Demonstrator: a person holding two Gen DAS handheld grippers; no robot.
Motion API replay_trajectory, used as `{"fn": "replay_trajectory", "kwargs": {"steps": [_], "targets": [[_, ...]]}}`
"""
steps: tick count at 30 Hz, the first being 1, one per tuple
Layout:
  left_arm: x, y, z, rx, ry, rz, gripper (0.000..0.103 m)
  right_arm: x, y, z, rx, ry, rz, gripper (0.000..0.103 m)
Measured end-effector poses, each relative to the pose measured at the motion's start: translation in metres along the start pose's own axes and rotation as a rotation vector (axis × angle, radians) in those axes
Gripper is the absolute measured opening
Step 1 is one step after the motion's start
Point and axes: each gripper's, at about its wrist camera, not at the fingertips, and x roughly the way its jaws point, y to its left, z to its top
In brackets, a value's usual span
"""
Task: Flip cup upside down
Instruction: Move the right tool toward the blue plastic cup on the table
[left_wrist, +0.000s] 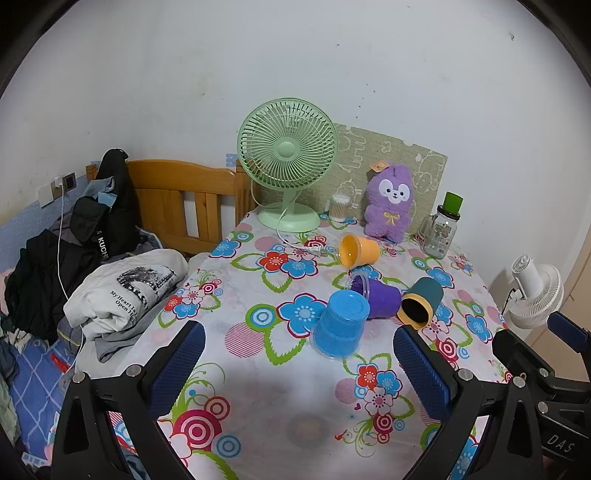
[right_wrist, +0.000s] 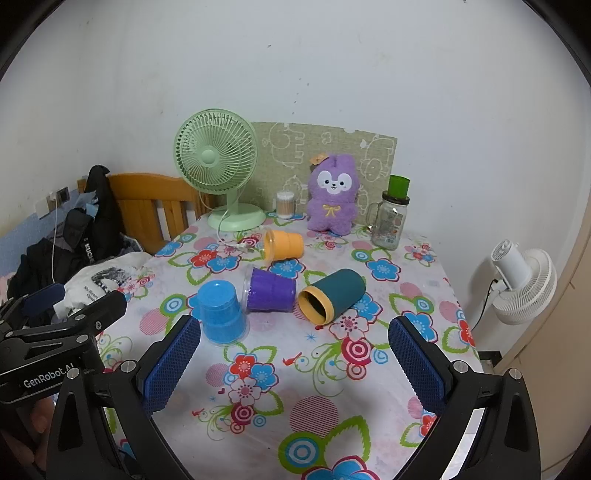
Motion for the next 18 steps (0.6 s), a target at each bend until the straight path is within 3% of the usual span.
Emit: {"fn": "replay_trajectory", "kwargs": {"steps": [18], "targets": [[0.012, 0.004, -0.002, 0.002, 0.028, -0.002, 0.103, 0.016, 0.005, -0.002, -0.018, 0.029, -0.005, 0.103]]}}
